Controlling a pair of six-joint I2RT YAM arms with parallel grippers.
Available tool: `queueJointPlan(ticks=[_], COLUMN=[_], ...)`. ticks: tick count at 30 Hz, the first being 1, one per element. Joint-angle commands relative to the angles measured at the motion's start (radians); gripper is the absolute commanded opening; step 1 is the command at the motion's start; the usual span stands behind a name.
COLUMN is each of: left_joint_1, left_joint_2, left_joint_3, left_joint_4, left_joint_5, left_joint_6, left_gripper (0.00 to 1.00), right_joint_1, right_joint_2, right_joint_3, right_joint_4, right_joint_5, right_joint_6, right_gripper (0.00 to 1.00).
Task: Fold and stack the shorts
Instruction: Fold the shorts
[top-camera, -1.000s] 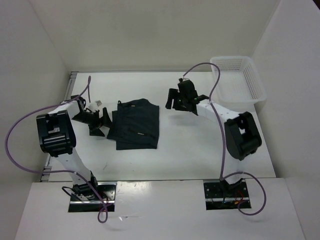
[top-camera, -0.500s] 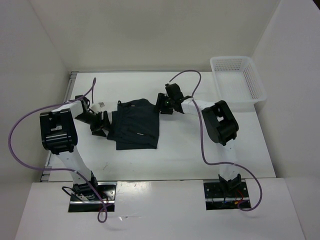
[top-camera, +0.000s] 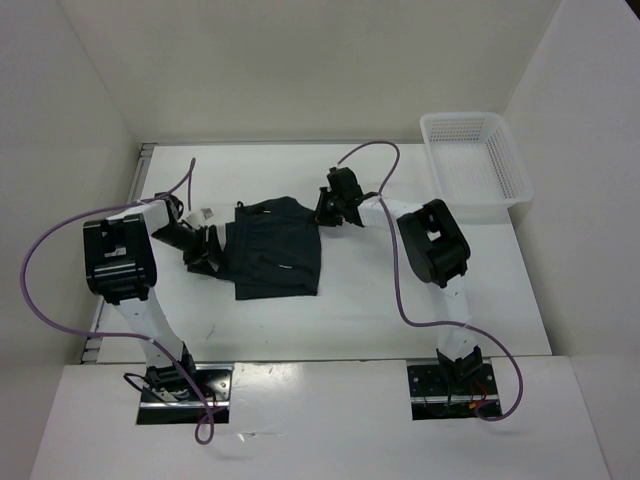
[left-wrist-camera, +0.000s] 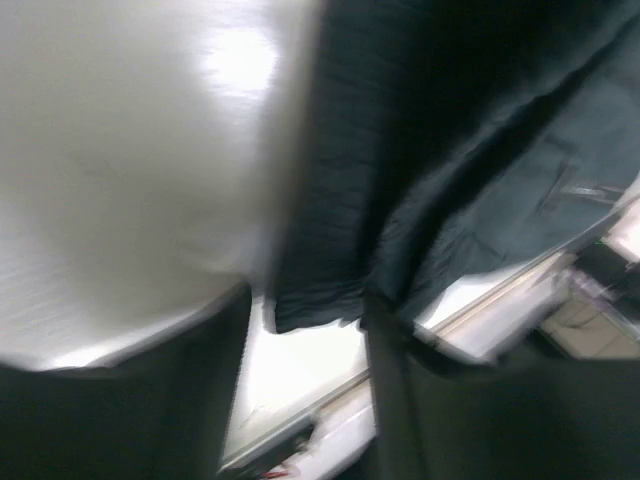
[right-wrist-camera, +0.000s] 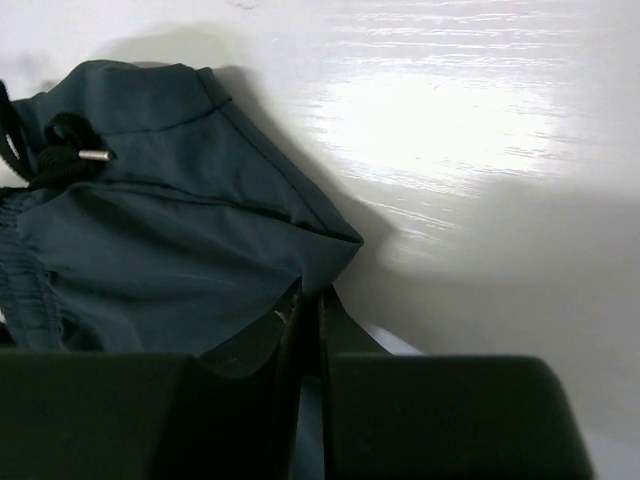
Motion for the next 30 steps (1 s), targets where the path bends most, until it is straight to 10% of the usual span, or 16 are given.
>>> queueJointPlan(ticks=[1,4,15,25,30], left_joint_1=[-0.036,-0.081,-0.120,-0.141,-0.067], left_joint_2=[-0.006,-0.051,-0.037,-0.059,-0.114], left_joint_3=[0.018,0.018,0.046,0.067,0.058], left_joint_4=[-0.052,-0.052,-0.072,-0.049,0.012], left_joint_5=[0.000,0.026,0.139,0.158,0.149], left_joint_6=[0.028,0.028,0.028,0.028,0.028], left_gripper=[0.61,1.00,1.00,1.00,1.00], right_joint_1=[-0.004,-0.039,-0.161,-0.202,-0.193], right_joint_2=[-0.041,-0.102,-0.190,-0.185,-0.413], right_joint_3=[-0.020,-0.070,-0.083,0.069,-0.021], right_joint_4=[-0.055,-0.055,-0.108,-0.197,-0.228], right_joint_5=[0.130,0.160,0.171,0.155,0.290], right_joint_6=[-0.028,-0.042,-0.255,-0.329,-0.340], right_gripper=[0.11,0.09,0.18,0.94,1.00])
